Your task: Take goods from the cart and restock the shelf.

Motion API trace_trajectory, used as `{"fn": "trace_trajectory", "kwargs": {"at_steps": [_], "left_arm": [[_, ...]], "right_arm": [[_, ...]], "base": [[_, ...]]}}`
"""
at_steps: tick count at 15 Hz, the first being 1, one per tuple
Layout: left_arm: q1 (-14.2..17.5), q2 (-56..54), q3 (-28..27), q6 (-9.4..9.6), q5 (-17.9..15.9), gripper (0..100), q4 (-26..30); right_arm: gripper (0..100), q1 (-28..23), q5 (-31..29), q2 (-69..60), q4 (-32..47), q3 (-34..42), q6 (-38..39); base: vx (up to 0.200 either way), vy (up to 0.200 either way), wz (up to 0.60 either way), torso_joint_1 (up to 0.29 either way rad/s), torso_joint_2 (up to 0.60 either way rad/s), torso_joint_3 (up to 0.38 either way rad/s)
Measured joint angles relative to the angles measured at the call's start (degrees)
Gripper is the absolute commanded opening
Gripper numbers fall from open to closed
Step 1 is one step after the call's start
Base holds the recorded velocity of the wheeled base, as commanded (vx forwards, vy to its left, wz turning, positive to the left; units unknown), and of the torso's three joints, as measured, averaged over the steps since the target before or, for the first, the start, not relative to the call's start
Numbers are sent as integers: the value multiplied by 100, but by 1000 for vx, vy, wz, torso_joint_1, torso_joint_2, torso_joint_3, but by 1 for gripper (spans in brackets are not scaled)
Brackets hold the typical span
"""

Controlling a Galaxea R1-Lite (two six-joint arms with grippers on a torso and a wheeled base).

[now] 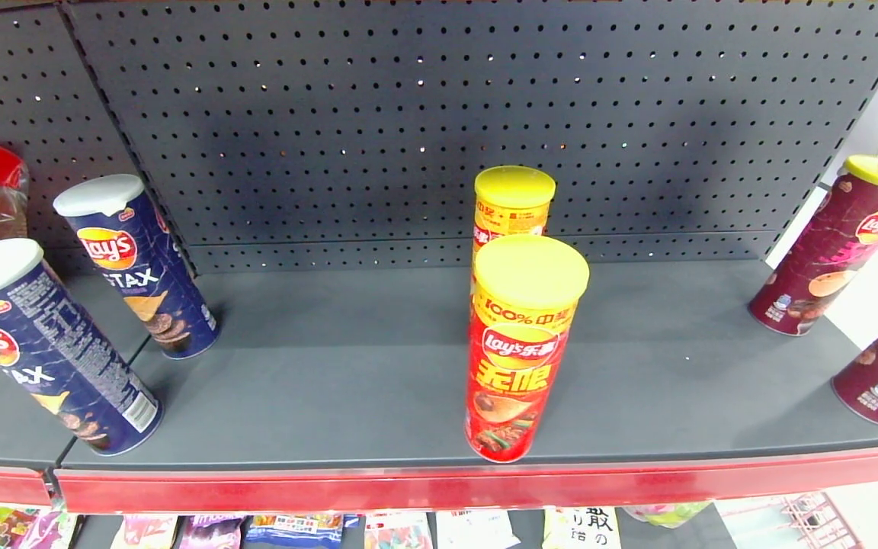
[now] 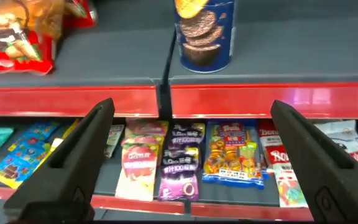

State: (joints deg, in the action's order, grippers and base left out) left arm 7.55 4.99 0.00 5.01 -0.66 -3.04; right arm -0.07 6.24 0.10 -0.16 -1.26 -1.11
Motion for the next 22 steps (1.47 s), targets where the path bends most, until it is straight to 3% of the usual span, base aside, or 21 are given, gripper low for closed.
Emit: {"fn": "trace_trajectory", "kwargs": {"at_steps": [1, 3, 4, 5, 7, 8, 9, 10, 11, 13, 15, 18, 22], "left_arm": [[0, 2, 0, 2, -89, 100, 0], [0, 5, 0, -4, -232, 100, 0], [0, 5, 0, 11, -588, 100, 0], [0, 5, 0, -45, -739, 100, 0], [5, 35, -11, -761, -627, 100, 30], [22, 50, -18, -695, -596, 100, 37], [37, 50, -18, -206, -522, 100, 35], [46, 46, -16, 144, -295, 100, 26], [55, 41, -10, 62, -213, 100, 24], [59, 38, -5, -414, -224, 100, 35], [63, 33, -2, -441, 130, 100, 195], [46, 30, -2, -436, -300, 100, 335], [46, 28, -2, -447, -308, 100, 330]], "right_arm": [[100, 7, 38, 0, -22, 0, 5], [100, 0, -458, 0, 0, 71, 98], [100, 0, -510, 0, -2, 95, 135], [100, 0, -444, 0, 0, 110, 129], [100, 7, -313, 0, 0, 123, 68], [100, 7, -305, 0, -2, 123, 67], [100, 7, -302, 0, 0, 123, 73], [100, 7, -302, 0, -2, 126, 76], [100, 7, -302, 0, -2, 126, 71], [100, 7, -301, 0, 0, 126, 76], [100, 7, -312, 0, 0, 126, 76], [100, 7, -318, 0, -2, 126, 73], [100, 7, -316, 0, 0, 126, 82]], "base": [[0, 0, 0, 0, 0, 0], [0, 0, 0, 0, 0, 0], [0, 0, 0, 0, 0, 0], [0, 0, 0, 0, 0, 0], [0, 0, 0, 0, 0, 0], [0, 0, 0, 0, 0, 0], [0, 0, 0, 0, 0, 0], [0, 0, 0, 0, 0, 0], [0, 0, 0, 0, 0, 0], [0, 0, 0, 0, 0, 0], [0, 0, 0, 0, 0, 0], [0, 0, 0, 0, 0, 0], [0, 0, 0, 0, 0, 0]]}}
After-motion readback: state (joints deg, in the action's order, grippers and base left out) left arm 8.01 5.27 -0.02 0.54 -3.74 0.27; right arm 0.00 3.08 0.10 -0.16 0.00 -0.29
